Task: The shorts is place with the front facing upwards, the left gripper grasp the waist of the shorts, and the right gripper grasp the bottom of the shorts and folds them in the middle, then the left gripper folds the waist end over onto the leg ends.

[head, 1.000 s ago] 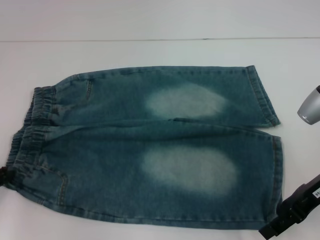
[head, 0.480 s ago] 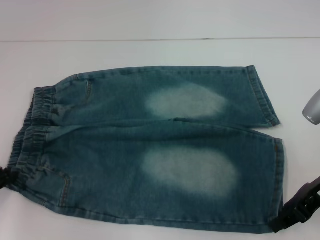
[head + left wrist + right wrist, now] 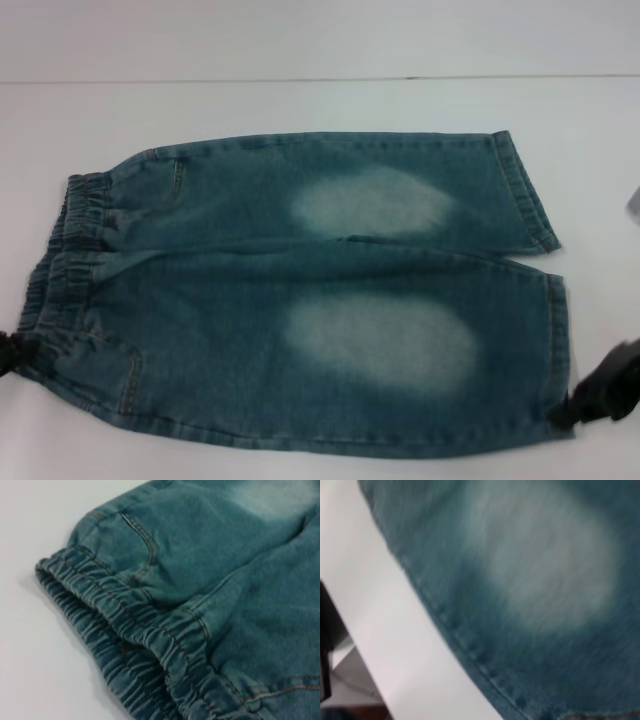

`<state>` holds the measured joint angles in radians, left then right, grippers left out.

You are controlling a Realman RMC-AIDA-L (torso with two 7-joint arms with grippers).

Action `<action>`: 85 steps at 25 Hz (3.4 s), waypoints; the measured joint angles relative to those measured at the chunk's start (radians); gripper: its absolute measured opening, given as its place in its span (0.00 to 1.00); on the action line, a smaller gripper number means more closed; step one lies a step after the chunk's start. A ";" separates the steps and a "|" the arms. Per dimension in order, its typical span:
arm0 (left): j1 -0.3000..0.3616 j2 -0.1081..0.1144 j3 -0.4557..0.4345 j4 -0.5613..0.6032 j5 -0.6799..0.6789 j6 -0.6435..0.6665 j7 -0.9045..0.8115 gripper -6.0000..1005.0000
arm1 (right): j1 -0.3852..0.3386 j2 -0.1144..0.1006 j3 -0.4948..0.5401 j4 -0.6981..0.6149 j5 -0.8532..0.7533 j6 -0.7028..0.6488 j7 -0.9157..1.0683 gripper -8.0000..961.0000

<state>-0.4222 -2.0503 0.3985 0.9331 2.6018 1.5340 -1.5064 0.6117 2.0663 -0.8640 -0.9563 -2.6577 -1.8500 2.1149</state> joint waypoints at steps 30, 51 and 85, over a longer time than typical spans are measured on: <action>-0.041 0.005 -0.051 0.110 -0.356 -0.015 -0.271 0.06 | -0.031 -0.007 0.271 -0.187 0.395 0.217 -0.212 0.05; -0.050 -0.112 0.114 0.041 -0.444 -0.422 -0.248 0.06 | -0.031 0.023 0.166 0.067 0.519 0.697 -0.415 0.05; -0.106 -0.108 0.304 -0.079 -0.479 -0.729 -0.248 0.07 | 0.072 0.023 0.091 0.302 0.550 1.020 -0.557 0.06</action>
<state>-0.5284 -2.1580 0.7027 0.8537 2.1224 0.8054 -1.7549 0.6832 2.0890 -0.7731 -0.6548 -2.1075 -0.8297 1.5580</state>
